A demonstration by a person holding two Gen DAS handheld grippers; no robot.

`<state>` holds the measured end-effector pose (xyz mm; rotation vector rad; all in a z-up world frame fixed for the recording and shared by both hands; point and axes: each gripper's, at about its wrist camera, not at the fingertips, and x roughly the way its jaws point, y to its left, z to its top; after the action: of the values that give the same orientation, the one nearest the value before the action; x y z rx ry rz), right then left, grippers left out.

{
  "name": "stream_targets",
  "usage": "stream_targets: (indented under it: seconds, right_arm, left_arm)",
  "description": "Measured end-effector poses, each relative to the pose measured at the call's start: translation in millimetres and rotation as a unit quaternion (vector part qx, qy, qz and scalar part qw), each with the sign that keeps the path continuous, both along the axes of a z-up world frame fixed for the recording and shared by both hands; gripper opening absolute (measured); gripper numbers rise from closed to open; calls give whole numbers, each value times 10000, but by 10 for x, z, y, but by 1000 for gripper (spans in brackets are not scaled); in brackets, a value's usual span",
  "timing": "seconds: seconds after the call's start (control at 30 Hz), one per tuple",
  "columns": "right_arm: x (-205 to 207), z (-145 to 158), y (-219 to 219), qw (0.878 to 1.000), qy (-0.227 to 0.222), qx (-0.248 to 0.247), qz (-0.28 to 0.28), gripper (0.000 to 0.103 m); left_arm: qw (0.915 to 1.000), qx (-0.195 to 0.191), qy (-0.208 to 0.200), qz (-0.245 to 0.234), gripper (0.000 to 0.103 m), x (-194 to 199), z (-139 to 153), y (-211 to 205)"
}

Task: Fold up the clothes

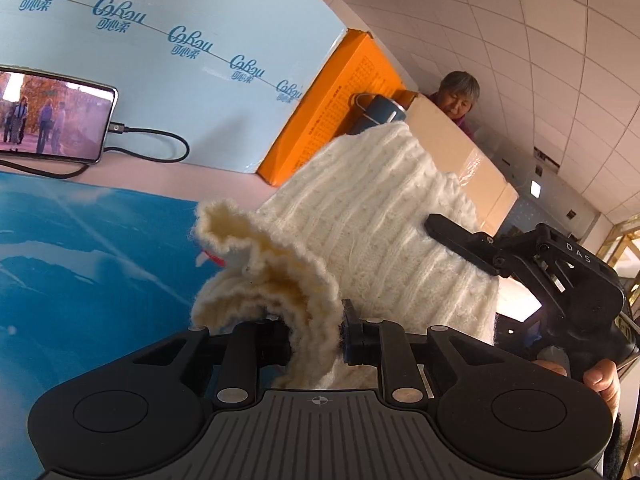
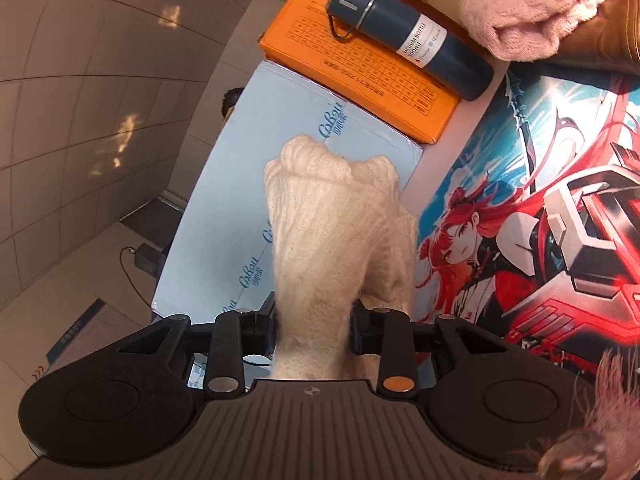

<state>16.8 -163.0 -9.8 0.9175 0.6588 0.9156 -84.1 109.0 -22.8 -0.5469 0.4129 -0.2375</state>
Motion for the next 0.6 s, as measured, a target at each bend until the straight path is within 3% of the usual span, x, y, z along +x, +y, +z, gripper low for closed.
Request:
stream_targets:
  seconds: [0.17,0.6]
  right_arm:
    - [89,220,-342,9985,-422,346,-11,30]
    - [782,317,-1349,9874,-1077,761,-880,30]
  left_arm:
    - [9994,-220,-245,-110,20,187,211,-225]
    - [9951,30,-865,-473,20,1396,564,-1091]
